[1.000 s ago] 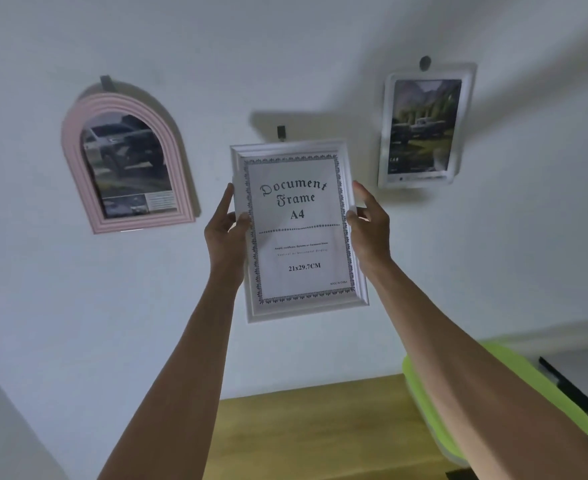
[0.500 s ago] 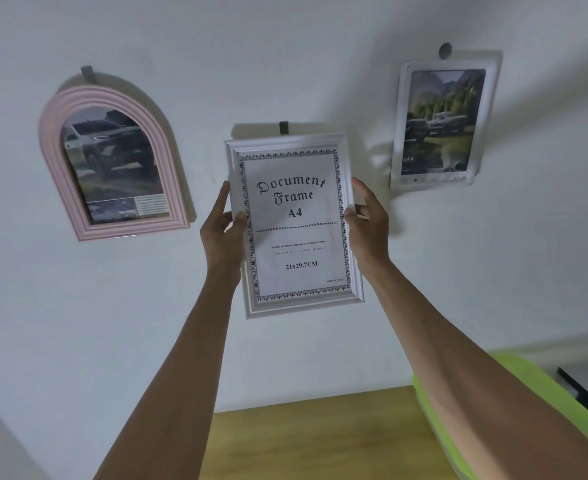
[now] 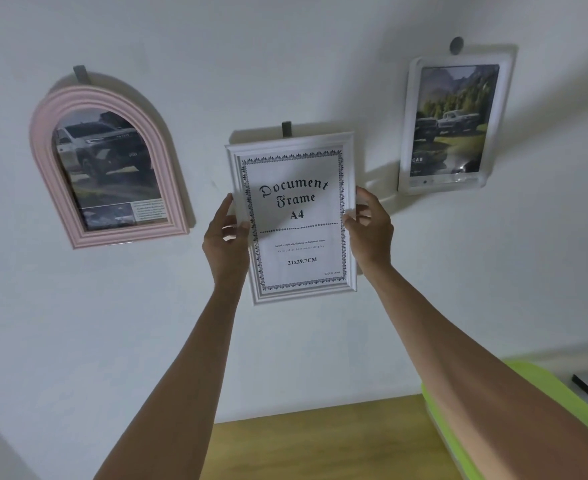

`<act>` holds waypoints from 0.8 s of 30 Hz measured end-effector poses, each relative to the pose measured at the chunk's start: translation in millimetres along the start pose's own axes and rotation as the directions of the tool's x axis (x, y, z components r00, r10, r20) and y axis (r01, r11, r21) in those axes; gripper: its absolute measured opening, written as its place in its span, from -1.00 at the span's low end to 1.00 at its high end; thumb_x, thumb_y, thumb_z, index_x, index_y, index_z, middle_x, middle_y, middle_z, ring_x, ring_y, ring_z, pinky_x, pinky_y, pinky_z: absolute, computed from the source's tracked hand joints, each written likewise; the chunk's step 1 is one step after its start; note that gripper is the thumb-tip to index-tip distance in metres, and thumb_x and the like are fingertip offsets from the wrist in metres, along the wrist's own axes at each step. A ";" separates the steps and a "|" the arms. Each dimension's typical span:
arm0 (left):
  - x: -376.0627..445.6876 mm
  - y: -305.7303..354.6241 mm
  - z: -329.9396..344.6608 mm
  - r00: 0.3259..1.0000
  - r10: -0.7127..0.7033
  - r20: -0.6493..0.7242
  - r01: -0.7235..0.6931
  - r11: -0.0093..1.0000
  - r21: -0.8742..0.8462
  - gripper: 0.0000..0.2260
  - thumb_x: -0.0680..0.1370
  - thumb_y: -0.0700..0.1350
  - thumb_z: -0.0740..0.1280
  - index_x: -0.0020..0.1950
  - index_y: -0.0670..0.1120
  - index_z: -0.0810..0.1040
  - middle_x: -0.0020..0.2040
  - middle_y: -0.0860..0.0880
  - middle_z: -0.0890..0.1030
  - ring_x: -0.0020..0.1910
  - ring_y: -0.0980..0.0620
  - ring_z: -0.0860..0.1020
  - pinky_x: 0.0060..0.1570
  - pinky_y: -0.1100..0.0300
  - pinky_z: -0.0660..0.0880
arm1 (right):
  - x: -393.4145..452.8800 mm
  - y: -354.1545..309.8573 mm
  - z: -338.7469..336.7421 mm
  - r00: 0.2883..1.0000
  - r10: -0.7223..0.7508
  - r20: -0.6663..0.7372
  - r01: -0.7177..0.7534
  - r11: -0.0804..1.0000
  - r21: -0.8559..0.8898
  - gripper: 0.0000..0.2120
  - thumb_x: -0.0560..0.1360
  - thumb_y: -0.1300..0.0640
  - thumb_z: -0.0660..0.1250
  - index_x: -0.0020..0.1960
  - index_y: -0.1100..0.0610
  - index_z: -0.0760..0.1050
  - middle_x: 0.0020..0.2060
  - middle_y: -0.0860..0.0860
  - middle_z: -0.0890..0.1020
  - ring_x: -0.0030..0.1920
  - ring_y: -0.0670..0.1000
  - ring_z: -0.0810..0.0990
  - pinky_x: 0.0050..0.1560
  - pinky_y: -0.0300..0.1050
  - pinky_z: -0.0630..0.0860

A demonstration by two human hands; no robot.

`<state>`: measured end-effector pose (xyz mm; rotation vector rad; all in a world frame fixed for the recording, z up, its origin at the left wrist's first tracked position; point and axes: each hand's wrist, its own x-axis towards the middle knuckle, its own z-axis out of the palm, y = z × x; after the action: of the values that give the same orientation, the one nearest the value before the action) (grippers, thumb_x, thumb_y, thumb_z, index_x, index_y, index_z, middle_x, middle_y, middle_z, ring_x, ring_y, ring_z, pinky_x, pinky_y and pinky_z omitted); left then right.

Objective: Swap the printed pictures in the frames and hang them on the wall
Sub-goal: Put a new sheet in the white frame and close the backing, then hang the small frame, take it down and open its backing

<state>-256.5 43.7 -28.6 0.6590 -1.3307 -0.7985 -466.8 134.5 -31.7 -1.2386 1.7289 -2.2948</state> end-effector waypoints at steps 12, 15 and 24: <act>10.3 -11.6 -1.6 0.999 0.025 -0.022 -0.023 0.998 0.055 -0.54 0.52 -0.25 0.41 0.36 0.13 0.54 0.02 -0.14 0.63 -0.18 0.10 0.57 0.06 0.00 0.63 | 12.3 14.5 8.7 0.999 -0.041 -0.021 0.038 0.993 -0.110 -0.62 0.42 0.26 0.40 0.20 0.01 0.58 -0.04 -0.01 0.69 -0.05 -0.01 0.66 0.08 0.07 0.61; 9.7 -12.1 -1.9 1.000 0.022 -0.017 -0.021 0.998 0.052 -0.53 0.52 -0.25 0.41 0.35 0.16 0.54 0.02 -0.14 0.62 -0.16 0.09 0.57 0.08 -0.05 0.62 | 12.9 15.3 7.7 0.998 -0.055 -0.017 0.052 0.992 -0.119 -0.62 0.42 0.29 0.41 0.20 0.03 0.58 -0.04 0.00 0.69 -0.05 0.01 0.66 0.08 0.04 0.61; 6.7 -6.5 -4.2 1.000 -0.005 0.006 0.004 0.999 0.047 -0.48 0.53 -0.30 0.38 0.38 0.17 0.50 0.04 -0.08 0.62 -0.09 0.06 0.59 0.07 0.00 0.63 | 13.9 13.7 1.9 0.998 -0.066 0.016 0.068 0.988 -0.136 -0.63 0.43 0.29 0.42 0.21 0.05 0.57 -0.03 0.00 0.68 -0.06 -0.04 0.65 0.08 -0.03 0.61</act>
<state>-252.8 34.4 -30.6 0.6972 -1.3569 -0.7756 -481.0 121.4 -34.8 -1.3494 1.8983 -2.2322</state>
